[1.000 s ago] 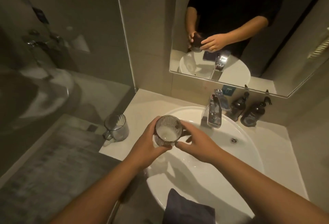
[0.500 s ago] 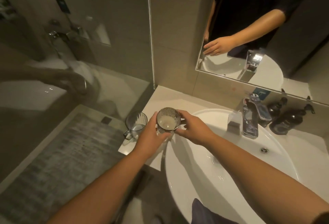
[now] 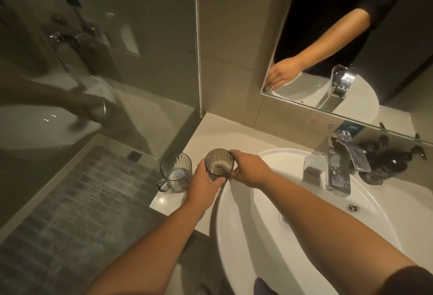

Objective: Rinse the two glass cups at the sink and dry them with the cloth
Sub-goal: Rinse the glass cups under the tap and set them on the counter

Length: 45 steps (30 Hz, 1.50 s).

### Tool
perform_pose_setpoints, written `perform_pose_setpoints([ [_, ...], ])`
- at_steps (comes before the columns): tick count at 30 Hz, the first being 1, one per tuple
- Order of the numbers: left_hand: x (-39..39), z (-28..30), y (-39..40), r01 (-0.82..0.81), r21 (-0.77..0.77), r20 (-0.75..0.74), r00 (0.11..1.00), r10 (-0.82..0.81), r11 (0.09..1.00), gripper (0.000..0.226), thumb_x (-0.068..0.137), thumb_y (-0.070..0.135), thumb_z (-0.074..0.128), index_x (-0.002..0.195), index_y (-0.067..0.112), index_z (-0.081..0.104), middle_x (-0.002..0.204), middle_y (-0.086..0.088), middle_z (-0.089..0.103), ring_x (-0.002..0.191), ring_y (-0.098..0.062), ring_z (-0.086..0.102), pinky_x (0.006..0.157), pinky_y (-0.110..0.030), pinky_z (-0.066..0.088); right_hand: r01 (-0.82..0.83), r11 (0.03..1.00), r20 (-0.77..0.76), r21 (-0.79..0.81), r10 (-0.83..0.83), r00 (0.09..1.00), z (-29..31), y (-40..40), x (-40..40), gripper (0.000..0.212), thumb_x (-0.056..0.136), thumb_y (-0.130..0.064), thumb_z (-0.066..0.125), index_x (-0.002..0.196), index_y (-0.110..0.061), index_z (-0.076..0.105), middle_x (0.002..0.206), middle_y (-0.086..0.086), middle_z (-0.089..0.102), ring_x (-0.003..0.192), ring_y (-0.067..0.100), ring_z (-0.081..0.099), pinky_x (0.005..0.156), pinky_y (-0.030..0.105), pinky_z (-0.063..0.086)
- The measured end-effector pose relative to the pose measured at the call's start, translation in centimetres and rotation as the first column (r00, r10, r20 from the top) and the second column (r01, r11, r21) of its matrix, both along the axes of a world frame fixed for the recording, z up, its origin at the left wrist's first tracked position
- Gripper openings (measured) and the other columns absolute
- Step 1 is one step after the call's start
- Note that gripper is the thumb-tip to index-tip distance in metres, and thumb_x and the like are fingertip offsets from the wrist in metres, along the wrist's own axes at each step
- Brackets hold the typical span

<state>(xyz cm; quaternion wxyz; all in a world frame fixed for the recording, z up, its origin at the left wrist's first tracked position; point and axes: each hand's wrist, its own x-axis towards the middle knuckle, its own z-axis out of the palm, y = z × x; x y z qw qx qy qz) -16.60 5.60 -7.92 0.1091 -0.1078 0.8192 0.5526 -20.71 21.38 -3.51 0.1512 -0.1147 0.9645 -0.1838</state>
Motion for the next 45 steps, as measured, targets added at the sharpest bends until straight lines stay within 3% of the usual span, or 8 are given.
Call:
perform_pose_setpoints([
  [9, -0.4, -0.8, -0.1, -0.018, -0.064, 0.04, 0.999, 0.021, 0.998, 0.074, 0.08, 0.011, 0.08, 0.144, 0.017, 0.044, 0.131, -0.001, 0.062, 0.119, -0.018, 0.057, 0.101, -0.029, 0.044, -0.087, 0.973, -0.004, 0.215, 0.09, 0.996, -0.3, -0.4, -0.8, 0.042, 0.087, -0.04, 0.053, 0.124, -0.023, 0.051, 0.116, 0.001, 0.069, 0.107, 0.027, 0.062, 0.09, 0.037, 0.042],
  [13, -0.8, -2.8, -0.8, -0.017, -0.098, 0.084, 0.996, 0.026, 0.995, 0.091, 0.065, 0.042, 0.08, 0.144, 0.021, 0.042, 0.134, -0.003, 0.061, 0.123, -0.024, 0.058, 0.107, -0.042, 0.048, -0.12, 0.96, 0.012, 0.252, 0.12, 0.993, 0.1, -0.4, -0.2, 0.037, 0.091, -0.034, 0.048, 0.122, -0.014, 0.048, 0.11, 0.011, 0.068, 0.101, 0.034, 0.061, 0.078, 0.035, 0.041],
  [18, 2.6, 1.3, -1.6, 0.098, -0.108, 0.212, 0.974, -0.074, 0.989, 0.048, 0.085, 0.026, 0.073, 0.127, 0.024, 0.05, 0.106, 0.01, 0.063, 0.092, -0.007, 0.058, 0.071, -0.02, 0.044, -0.02, 0.986, -0.087, 0.167, 0.035, 0.996, 0.4, 0.5, 2.1, 0.044, 0.091, -0.026, 0.047, 0.132, -0.01, 0.046, 0.132, 0.012, 0.054, 0.123, 0.033, 0.048, 0.098, 0.037, 0.042],
  [24, 6.9, 0.9, -5.8, 0.195, -0.184, 0.285, 0.949, -0.138, 0.963, 0.066, 0.092, 0.033, 0.068, 0.149, 0.011, 0.042, 0.148, -0.009, 0.052, 0.133, -0.022, 0.052, 0.104, -0.032, 0.048, -0.105, 0.994, -0.353, -0.042, 0.083, 0.932, 1.4, -2.6, 8.3, 0.04, 0.081, -0.021, 0.062, 0.12, -0.014, 0.063, 0.124, 0.01, 0.062, 0.112, 0.031, 0.059, 0.097, 0.039, 0.045],
  [29, 8.4, 1.1, -10.0, -0.08, -0.167, 0.137, 0.985, 0.104, 0.983, 0.014, 0.091, 0.021, 0.068, 0.104, 0.016, 0.065, 0.099, -0.002, 0.069, 0.09, -0.015, 0.062, 0.067, -0.009, 0.041, -0.128, 0.984, -0.117, -0.122, 0.114, 0.987, 0.5, -7.2, 11.7, 0.039, 0.094, -0.033, 0.047, 0.131, -0.022, 0.056, 0.131, -0.001, 0.058, 0.116, 0.016, 0.054, 0.096, 0.026, 0.041],
  [33, 6.6, 1.4, -12.0, -0.301, -0.179, -0.005, 0.952, 0.305, 0.937, 0.028, 0.091, 0.027, 0.07, 0.113, 0.014, 0.058, 0.109, -0.005, 0.063, 0.097, -0.021, 0.062, 0.077, -0.028, 0.044, -0.009, 0.975, 0.043, -0.223, 0.019, 0.999, -0.4, -10.5, 10.7, 0.045, 0.094, -0.033, 0.048, 0.136, -0.018, 0.051, 0.135, 0.003, 0.058, 0.117, 0.019, 0.056, 0.094, 0.028, 0.042],
  [37, 4.4, 1.4, -12.1, -0.276, -0.111, 0.033, 0.959, 0.281, 0.955, 0.046, 0.092, 0.036, 0.068, 0.129, 0.011, 0.054, 0.121, -0.003, 0.059, 0.108, -0.021, 0.061, 0.092, -0.038, 0.052, 0.119, 0.952, 0.128, -0.282, -0.085, 0.988, -1.3, -12.2, 9.1, 0.042, 0.092, -0.027, 0.047, 0.133, -0.019, 0.05, 0.123, 0.007, 0.064, 0.111, 0.026, 0.059, 0.086, 0.03, 0.045],
  [45, 3.1, 0.6, -11.5, -0.185, -0.118, 0.029, 0.981, 0.19, 0.976, 0.023, 0.099, 0.03, 0.057, 0.094, 0.009, 0.066, 0.087, -0.002, 0.068, 0.079, -0.017, 0.061, 0.066, -0.025, 0.046, 0.239, 0.931, 0.21, -0.274, -0.185, 0.96, -2.7, -13.3, 7.7, 0.04, 0.086, -0.024, 0.044, 0.124, -0.016, 0.051, 0.114, 0.01, 0.065, 0.105, 0.03, 0.061, 0.084, 0.034, 0.046],
])
